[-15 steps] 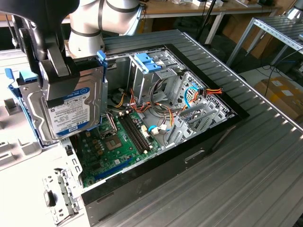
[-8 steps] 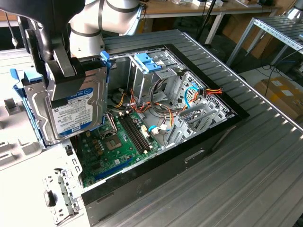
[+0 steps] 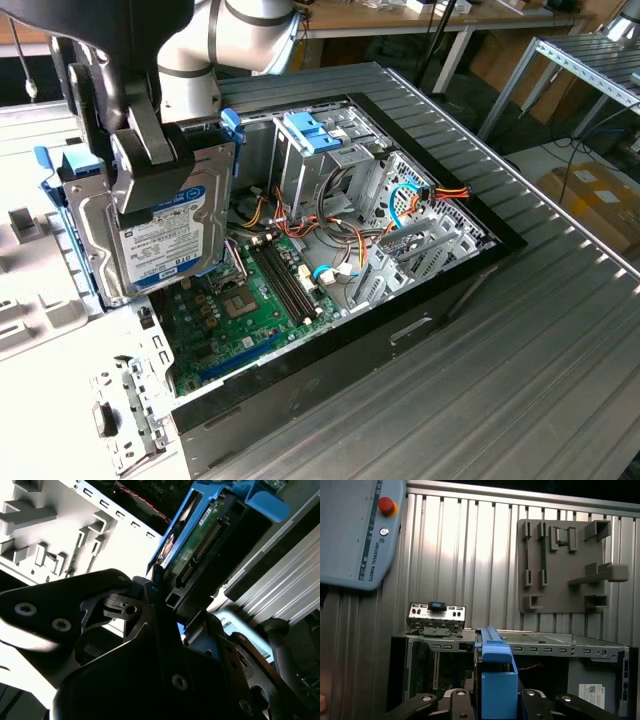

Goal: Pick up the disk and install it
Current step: 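Pick up the disk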

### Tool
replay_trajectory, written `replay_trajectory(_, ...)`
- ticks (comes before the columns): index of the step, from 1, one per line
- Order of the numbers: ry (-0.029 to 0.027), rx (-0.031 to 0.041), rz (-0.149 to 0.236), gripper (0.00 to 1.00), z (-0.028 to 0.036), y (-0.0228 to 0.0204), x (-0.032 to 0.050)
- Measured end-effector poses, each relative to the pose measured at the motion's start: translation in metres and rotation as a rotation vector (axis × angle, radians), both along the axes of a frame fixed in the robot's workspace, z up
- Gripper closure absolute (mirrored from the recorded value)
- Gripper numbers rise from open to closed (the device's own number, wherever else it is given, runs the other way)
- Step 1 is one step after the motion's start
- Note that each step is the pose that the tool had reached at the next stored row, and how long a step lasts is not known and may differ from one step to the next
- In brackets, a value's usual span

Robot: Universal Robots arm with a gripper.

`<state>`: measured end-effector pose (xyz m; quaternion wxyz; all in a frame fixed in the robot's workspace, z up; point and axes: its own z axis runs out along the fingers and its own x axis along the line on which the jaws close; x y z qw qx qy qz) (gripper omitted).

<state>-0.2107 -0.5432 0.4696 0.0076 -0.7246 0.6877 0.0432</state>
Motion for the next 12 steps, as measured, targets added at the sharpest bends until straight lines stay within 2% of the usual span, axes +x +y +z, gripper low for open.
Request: replay_trajectory(12, 0.0008, 0.0002, 0.0, 0.64, -0.0001, -0.0046, 0.0109)
